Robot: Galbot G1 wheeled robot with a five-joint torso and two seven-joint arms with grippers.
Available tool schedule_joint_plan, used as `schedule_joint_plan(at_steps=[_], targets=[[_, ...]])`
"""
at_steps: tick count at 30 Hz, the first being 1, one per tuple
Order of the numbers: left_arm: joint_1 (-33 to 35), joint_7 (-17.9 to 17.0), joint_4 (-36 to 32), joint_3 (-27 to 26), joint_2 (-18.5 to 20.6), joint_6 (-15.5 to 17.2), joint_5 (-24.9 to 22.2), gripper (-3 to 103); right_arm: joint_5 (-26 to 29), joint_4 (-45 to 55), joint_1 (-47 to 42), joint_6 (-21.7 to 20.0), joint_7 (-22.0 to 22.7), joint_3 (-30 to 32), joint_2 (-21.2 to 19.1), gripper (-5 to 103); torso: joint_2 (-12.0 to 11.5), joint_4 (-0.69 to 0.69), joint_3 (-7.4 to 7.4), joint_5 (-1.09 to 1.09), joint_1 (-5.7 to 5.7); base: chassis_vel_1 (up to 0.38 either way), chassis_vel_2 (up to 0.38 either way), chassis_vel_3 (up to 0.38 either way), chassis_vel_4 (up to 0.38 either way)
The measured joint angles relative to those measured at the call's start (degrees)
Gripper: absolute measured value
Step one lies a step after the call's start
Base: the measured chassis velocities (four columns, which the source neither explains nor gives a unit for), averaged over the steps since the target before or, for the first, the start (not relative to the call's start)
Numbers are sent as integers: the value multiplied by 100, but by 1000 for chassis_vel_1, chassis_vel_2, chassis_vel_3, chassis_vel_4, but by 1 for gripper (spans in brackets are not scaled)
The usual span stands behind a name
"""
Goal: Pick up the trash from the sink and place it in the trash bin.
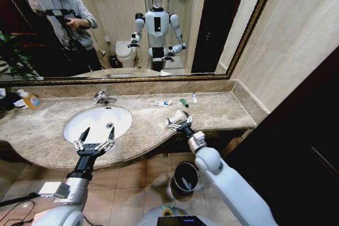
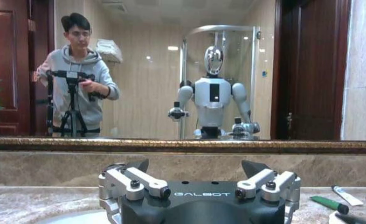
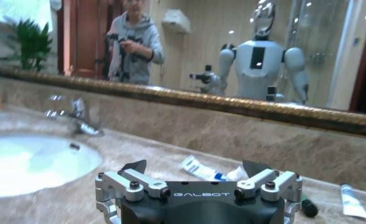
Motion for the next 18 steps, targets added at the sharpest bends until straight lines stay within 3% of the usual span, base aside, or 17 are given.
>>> schedule_joint_plan(at_steps=[3, 9, 18], targets=[[0, 0, 0, 0, 0, 0, 0, 100, -380, -189, 19, 14, -40, -147, 86, 100, 0, 0, 0, 0, 0, 0, 0, 0, 0], [0, 0, 0, 0, 0, 0, 0, 100, -565, -583, 97, 102, -24, -294, 216, 100, 0, 0, 0, 0, 0, 0, 0, 0, 0], [0, 0, 0, 0, 0, 0, 0, 100, -804, -1455, 377, 173, 544, -211, 858, 100, 0, 1, 0, 0, 0, 0, 0, 0, 0]])
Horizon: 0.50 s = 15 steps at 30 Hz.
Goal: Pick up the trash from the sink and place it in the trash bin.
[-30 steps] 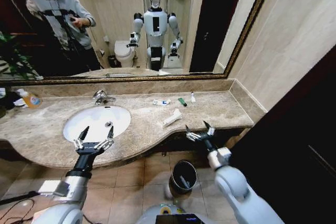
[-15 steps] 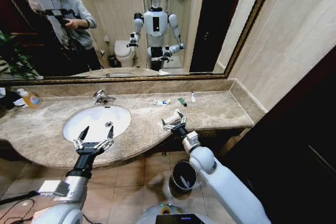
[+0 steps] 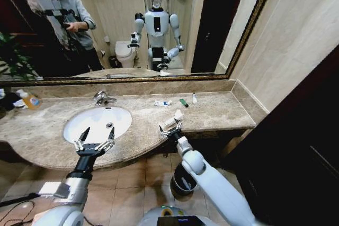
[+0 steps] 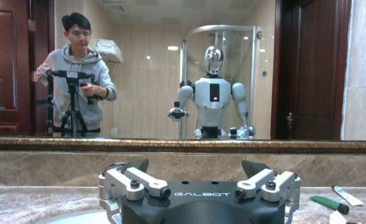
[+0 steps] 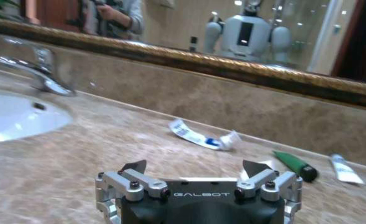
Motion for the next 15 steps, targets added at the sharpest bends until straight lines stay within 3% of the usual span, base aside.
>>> schedule_joint_plan(at_steps=[13, 14, 15], targets=[[0, 0, 0, 0, 0, 0, 0, 100, 30, 65, -276, -61, 17, 420, -176, 101, 0, -1, 0, 1, -1, 0, 0, 0, 0], [0, 0, 0, 0, 0, 0, 0, 100, 54, 65, -290, -56, -33, 431, -169, 93, 0, -1, 0, 1, -1, 0, 0, 0, 0], [0, 0, 0, 0, 0, 0, 0, 100, 58, 63, -294, -51, -52, 433, -168, 93, 0, -1, 0, 1, -1, 0, 0, 0, 0]])
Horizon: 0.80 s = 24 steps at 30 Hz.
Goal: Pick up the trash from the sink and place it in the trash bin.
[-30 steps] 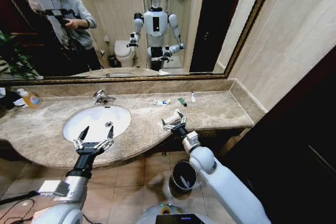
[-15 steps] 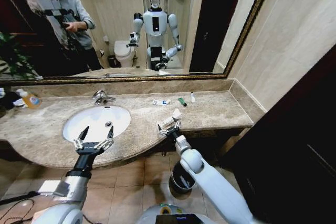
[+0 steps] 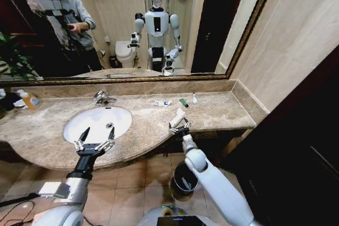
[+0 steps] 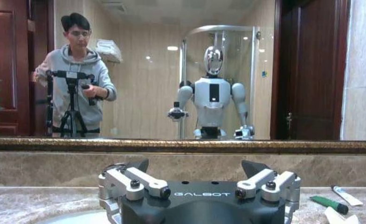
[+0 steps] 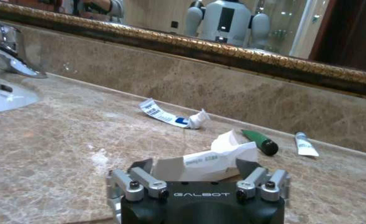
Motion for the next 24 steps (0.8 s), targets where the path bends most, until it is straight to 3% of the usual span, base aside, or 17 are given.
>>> schedule_joint_plan(at_steps=[4, 11, 13, 19, 20, 23, 24], targets=[[0, 0, 0, 0, 0, 0, 0, 100, 4, -3, -6, 20, -46, 0, -5, 82, 0, 0, 0, 0, 0, 0, 0, 0, 0], [0, 0, 0, 0, 0, 0, 0, 100, 58, 3, 2, 36, -67, 2, -78, 48, 0, 0, 0, 0, 0, 0, 0, 0, 0], [0, 0, 0, 0, 0, 0, 0, 100, 59, 5, 2, 38, -68, 5, -85, 48, 0, 0, 0, 0, 0, 0, 0, 0, 0], [0, 0, 0, 0, 0, 0, 0, 100, 83, 42, -19, 54, -70, 43, -115, 22, 0, 0, 0, 0, 0, 0, 0, 0, 0], [0, 0, 0, 0, 0, 0, 0, 100, 83, 42, -19, 54, -70, 43, -115, 22, 0, 0, 0, 0, 0, 0, 0, 0, 0], [0, 0, 0, 0, 0, 0, 0, 100, 94, 73, -36, 56, -69, 58, -131, 6, 0, 0, 0, 0, 0, 0, 0, 0, 0], [0, 0, 0, 0, 0, 0, 0, 100, 94, 73, -36, 56, -69, 58, -131, 6, 0, 0, 0, 0, 0, 0, 0, 0, 0]])
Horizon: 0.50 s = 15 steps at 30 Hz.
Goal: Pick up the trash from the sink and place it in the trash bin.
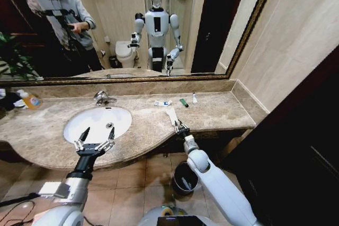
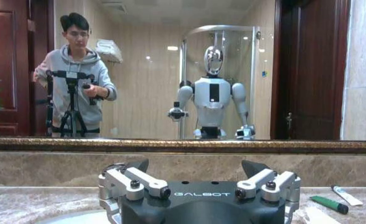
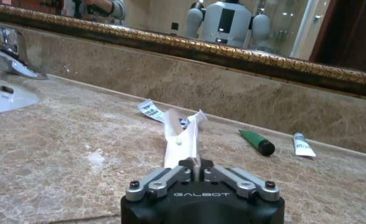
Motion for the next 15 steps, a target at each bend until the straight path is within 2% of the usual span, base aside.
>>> schedule_joint_plan(at_steps=[3, 15], targets=[[0, 0, 0, 0, 0, 0, 0, 100, 10, 41, -15, 4, 0, 17, -34, 1, 0, 0, 0, 0, 0, 0, 0, 0, 0], [0, 0, 0, 0, 0, 0, 0, 100, 192, 520, -235, 46, -44, 250, -281, 0, 0, 1, 0, 1, 0, 0, 0, 0, 0]])
